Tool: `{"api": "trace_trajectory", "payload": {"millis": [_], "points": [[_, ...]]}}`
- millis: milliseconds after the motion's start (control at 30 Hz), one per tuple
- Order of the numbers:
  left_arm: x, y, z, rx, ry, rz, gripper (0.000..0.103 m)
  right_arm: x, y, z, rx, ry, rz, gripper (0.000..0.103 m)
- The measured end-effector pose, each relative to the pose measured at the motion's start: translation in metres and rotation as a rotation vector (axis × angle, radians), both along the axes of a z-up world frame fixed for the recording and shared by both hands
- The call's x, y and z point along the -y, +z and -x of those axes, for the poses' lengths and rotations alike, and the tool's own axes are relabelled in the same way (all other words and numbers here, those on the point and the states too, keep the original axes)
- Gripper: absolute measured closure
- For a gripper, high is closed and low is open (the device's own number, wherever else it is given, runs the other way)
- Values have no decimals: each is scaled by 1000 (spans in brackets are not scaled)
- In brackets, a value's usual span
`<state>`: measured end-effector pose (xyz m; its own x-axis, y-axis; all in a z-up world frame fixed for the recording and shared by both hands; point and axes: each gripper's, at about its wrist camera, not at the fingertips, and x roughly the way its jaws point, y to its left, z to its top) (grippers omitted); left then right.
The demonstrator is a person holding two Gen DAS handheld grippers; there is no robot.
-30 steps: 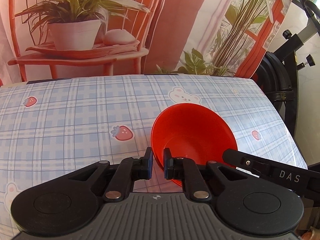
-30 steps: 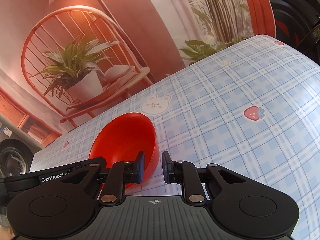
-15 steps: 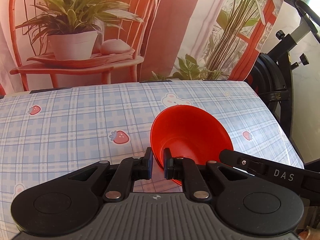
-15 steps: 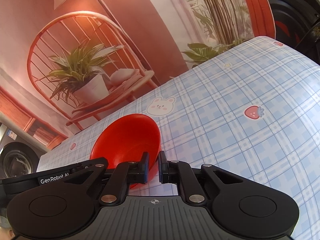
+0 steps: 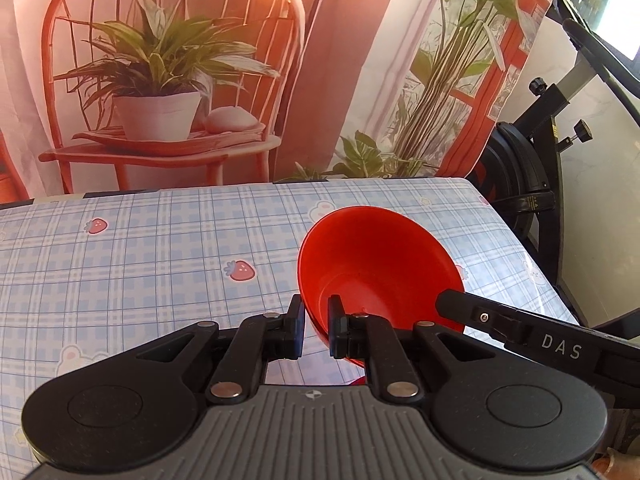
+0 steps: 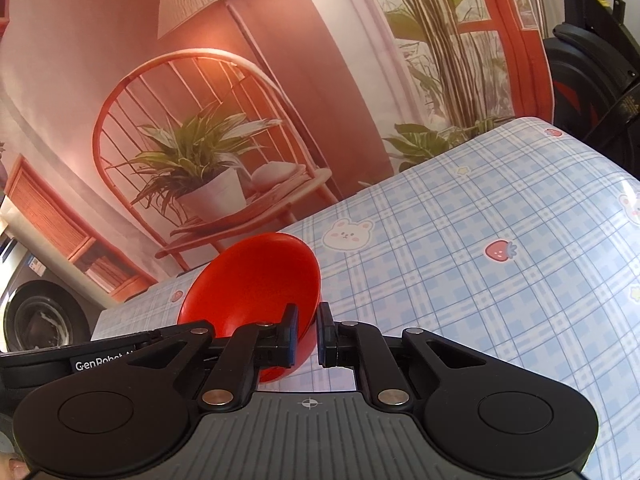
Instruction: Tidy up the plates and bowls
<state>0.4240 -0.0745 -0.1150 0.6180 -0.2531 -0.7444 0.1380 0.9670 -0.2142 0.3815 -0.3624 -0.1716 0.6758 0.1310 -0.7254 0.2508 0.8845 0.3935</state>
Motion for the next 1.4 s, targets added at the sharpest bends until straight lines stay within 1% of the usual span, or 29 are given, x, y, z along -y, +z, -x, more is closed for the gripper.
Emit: {"api": "trace_trajectory", "payload": {"millis": [167, 300, 367, 433, 667, 800, 1000, 1200, 1267, 1400], "points": [[-2, 7, 14, 0, 2, -8, 90, -12, 18, 16, 26, 9, 32, 93], [-2, 15, 32, 24, -10, -20, 90, -23, 28, 31, 44, 10, 64, 92], [-2, 17, 39, 31, -22, -29, 90, -25, 31, 38, 52, 5, 59, 92], [-3, 17, 44, 30, -25, -19, 89, -25, 34, 44, 56, -2, 49, 92], [-3, 19, 59, 46, -27, -12, 89, -33, 42, 61, 72, -3, 65, 92], [-3, 15, 67, 39, -20, 13, 89, -34, 44, 68, 74, 0, 74, 92], [0, 7, 74, 19, -17, 28, 89, -31, 40, 77, 70, -5, 68, 91], [5, 0, 78, 3, -23, 21, 89, -27, 27, 87, 48, -17, 52, 91], [5, 0, 80, 1, -28, 28, 89, -27, 25, 89, 40, -20, 51, 91], [7, -2, 85, -3, -44, 16, 89, -25, 21, 96, 40, -30, 44, 91]]}}
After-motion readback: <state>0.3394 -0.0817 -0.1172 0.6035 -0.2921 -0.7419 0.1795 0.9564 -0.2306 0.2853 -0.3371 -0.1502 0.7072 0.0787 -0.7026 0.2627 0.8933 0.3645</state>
